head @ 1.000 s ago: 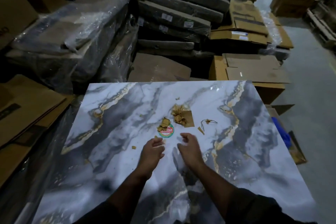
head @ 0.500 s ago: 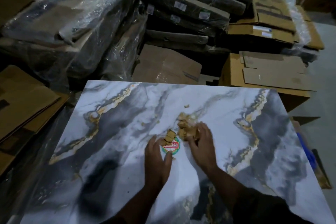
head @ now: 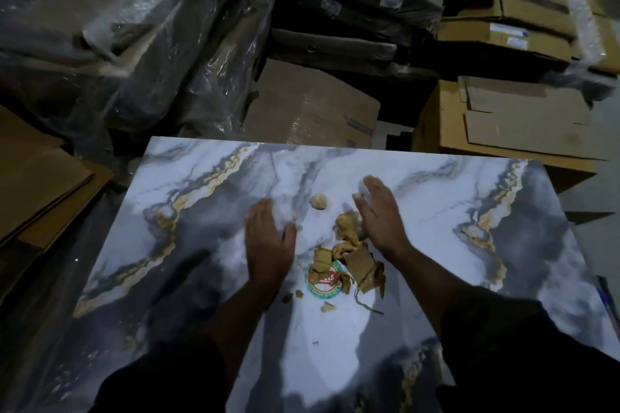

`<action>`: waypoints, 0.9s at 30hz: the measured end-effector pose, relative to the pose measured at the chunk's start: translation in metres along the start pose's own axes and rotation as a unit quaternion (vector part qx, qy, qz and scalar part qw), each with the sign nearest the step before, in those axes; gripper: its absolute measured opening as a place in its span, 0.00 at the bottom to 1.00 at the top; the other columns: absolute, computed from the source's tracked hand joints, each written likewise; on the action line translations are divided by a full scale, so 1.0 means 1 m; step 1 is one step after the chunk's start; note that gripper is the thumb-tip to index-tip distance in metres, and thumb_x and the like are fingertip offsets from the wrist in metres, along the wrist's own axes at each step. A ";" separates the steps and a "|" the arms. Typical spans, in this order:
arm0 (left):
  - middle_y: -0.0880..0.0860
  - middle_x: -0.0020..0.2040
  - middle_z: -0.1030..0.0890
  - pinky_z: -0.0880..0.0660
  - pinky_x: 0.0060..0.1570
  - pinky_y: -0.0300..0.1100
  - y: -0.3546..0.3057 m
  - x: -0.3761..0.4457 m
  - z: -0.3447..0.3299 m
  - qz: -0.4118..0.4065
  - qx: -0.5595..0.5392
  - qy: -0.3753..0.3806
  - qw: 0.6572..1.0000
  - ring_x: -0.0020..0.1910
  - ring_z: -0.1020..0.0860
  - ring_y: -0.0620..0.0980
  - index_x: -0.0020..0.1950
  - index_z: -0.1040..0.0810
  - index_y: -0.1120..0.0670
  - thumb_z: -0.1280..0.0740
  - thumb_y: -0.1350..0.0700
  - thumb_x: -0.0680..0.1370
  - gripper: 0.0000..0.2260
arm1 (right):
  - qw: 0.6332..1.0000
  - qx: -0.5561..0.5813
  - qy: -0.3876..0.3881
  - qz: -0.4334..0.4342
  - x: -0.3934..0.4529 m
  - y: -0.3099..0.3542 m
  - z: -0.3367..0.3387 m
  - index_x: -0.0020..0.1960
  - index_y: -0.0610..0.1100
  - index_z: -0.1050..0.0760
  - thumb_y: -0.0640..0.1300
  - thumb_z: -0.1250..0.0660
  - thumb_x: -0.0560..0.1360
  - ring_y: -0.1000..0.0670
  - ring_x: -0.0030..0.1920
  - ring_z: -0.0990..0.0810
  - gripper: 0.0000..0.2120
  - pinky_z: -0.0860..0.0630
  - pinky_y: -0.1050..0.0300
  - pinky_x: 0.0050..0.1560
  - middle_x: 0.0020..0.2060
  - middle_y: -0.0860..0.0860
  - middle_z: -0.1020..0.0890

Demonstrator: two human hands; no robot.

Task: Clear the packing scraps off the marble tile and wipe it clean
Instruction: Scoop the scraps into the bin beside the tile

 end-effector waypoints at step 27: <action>0.45 0.73 0.29 0.37 0.75 0.46 -0.055 -0.106 -0.010 0.004 -0.149 0.119 0.982 0.72 0.34 0.40 0.77 0.33 0.51 0.41 0.55 0.85 0.19 | 0.981 -0.109 -0.006 0.158 -0.158 0.030 -0.038 0.69 0.43 0.28 0.46 0.33 0.77 0.49 0.58 0.25 0.22 0.26 0.52 0.59 0.60 0.49 0.23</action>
Point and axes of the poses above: each hand's wrist, its own x-axis towards the middle knuckle, its own z-axis out of the back of the hand, y = z × x, the point moved 3 cm from there along x, towards the middle knuckle
